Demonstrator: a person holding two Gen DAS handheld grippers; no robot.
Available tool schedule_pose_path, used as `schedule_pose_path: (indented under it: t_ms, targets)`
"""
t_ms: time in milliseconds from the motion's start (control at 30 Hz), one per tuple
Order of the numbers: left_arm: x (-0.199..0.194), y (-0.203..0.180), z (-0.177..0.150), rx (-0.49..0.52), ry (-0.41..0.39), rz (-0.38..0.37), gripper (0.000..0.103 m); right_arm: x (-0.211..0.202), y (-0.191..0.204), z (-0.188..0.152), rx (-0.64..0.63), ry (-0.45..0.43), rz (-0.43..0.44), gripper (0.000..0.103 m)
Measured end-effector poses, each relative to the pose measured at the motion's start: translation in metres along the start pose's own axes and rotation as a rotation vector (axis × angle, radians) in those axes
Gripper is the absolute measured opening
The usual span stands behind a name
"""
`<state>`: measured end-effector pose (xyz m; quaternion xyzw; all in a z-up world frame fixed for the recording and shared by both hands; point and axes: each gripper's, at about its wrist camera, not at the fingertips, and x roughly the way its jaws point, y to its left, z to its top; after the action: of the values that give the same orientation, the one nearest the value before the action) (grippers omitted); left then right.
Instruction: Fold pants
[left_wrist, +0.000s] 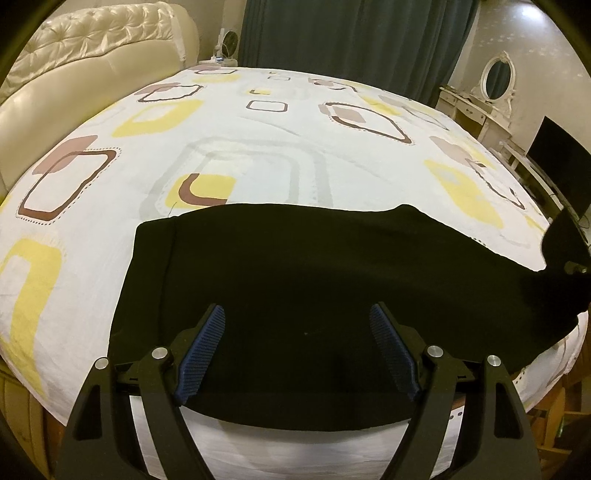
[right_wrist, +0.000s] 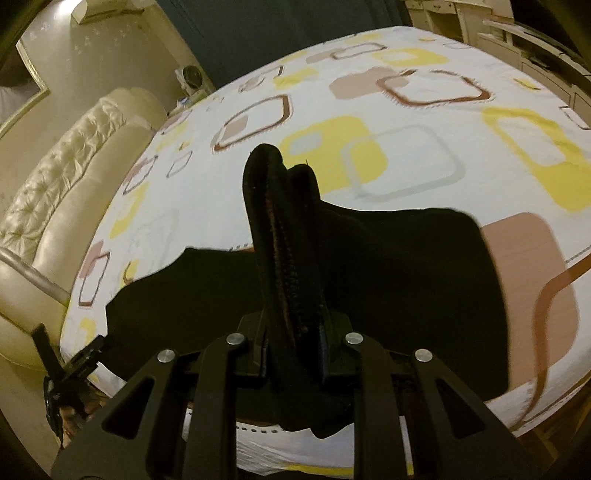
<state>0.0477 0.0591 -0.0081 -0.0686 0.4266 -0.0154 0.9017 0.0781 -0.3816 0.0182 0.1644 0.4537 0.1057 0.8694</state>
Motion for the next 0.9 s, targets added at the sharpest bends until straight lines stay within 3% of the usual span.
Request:
schedule_pose_path:
  t_ms: [400, 900]
  targets:
    - [0.000, -0.002, 0.003, 0.001, -0.004, -0.013, 0.080, 0.070, 0.038, -0.029, -0.106, 0.086, -0.120, 0.019]
    - [0.003, -0.007, 0.001, 0.019, 0.001, -0.016, 0.080, 0.091, 0.064, -0.044, -0.138, 0.115, -0.106, 0.023]
